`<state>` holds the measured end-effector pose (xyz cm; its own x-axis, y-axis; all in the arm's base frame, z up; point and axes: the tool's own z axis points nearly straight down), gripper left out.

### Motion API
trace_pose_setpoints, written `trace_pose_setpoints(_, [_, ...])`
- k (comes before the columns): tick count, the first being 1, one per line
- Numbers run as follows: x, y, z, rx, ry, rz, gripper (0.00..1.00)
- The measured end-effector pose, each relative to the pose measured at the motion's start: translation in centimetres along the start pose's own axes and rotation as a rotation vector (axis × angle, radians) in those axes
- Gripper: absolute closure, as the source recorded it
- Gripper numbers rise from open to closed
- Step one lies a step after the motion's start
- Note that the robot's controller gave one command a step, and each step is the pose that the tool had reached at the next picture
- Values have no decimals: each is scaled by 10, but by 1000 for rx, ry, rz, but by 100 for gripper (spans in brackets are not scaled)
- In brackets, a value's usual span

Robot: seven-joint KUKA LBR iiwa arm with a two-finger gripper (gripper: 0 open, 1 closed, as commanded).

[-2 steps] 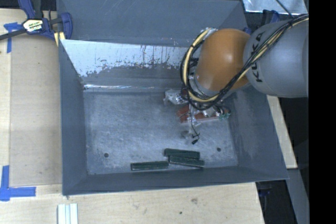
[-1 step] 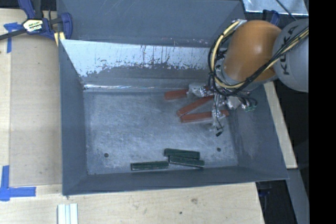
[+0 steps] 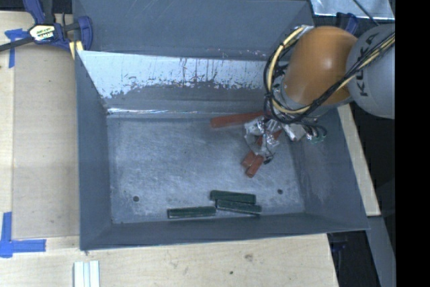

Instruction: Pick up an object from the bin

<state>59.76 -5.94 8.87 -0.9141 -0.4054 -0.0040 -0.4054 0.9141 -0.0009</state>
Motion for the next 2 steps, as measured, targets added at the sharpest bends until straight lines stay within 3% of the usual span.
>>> trace_pose_setpoints(1, [0,0,0,0,0,1,0])
trace_pose_setpoints(2, [0,0,0,0,0,1,100])
